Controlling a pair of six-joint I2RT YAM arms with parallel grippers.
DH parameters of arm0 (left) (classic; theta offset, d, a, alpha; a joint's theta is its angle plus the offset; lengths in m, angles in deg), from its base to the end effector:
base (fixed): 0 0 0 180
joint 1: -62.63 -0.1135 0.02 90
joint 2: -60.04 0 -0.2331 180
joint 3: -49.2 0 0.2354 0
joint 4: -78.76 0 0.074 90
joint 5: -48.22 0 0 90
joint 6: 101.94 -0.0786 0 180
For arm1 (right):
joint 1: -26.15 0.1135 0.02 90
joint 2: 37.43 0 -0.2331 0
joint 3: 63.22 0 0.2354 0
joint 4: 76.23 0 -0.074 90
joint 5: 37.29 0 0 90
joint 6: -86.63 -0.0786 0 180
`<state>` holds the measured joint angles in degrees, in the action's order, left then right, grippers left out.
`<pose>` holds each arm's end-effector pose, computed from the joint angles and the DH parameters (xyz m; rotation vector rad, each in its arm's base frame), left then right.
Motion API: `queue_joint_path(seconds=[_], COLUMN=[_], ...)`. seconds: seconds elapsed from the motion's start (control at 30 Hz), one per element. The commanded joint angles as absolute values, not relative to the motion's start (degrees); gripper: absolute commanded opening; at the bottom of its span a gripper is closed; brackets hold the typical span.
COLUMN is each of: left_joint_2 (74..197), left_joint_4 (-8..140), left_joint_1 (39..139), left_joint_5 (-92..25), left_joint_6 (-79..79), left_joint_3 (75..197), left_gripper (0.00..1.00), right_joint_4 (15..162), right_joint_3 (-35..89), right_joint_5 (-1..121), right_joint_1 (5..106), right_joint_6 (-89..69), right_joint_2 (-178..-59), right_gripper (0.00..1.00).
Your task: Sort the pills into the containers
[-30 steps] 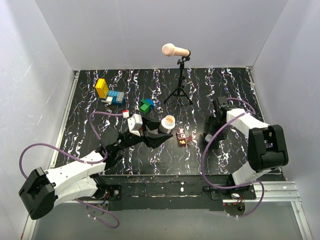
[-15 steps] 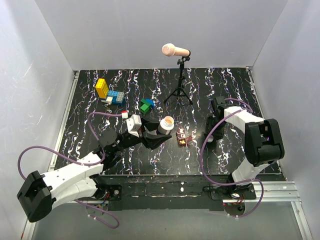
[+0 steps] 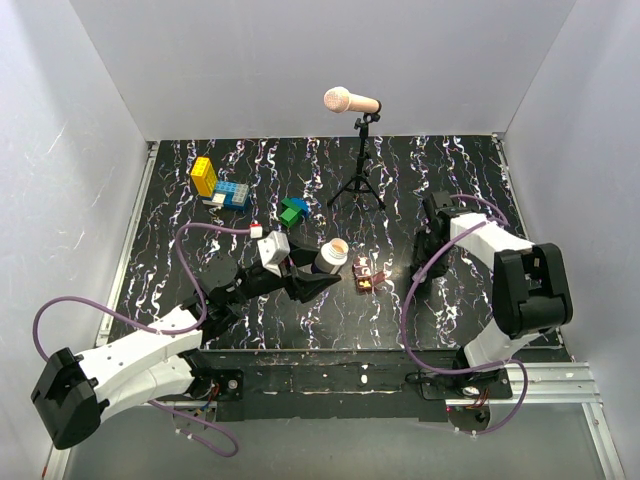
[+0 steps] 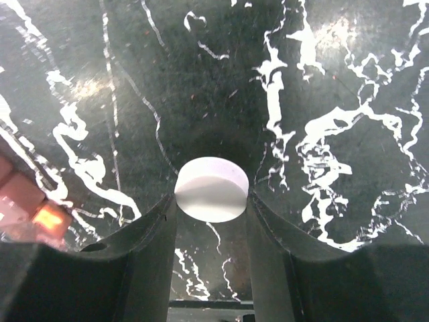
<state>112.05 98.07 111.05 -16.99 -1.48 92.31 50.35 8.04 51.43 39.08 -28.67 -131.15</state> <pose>0.1426 -0.2104 0.2871 0.8377 1.2533 -1.1390 0.2829 0.0632 0.1082 0.3165 2.8829 0.0870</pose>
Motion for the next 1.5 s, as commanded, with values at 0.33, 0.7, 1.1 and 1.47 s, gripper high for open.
queue_joint_path(seconds=[0.33,0.7,1.1,1.47], left_joint_2=[108.65,106.1,107.59,109.61], left_joint_4=[81.66,72.78,71.98,71.72], left_joint_1=[110.71,110.71,110.79,110.71], left_joint_5=[-15.95,-11.46,-8.48,-5.22], left_joint_6=[-4.55,-4.64,-4.38,-4.99], left_joint_3=[97.81,98.87,98.86,100.18], left_gripper=[0.0,0.0,0.0,0.0], right_joint_4=[40.49,41.37,41.11,38.48], right_joint_3=[19.39,26.34,30.91,33.28], right_joint_5=[63.07,80.38,94.45,102.1], right_joint_1=[41.18,50.05,55.85,60.78], right_joint_6=[-21.74,-18.93,-16.38,-12.69], right_joint_2=[-114.26,-109.25,-106.95,-108.89], right_gripper=[0.27,0.27,0.25,0.25])
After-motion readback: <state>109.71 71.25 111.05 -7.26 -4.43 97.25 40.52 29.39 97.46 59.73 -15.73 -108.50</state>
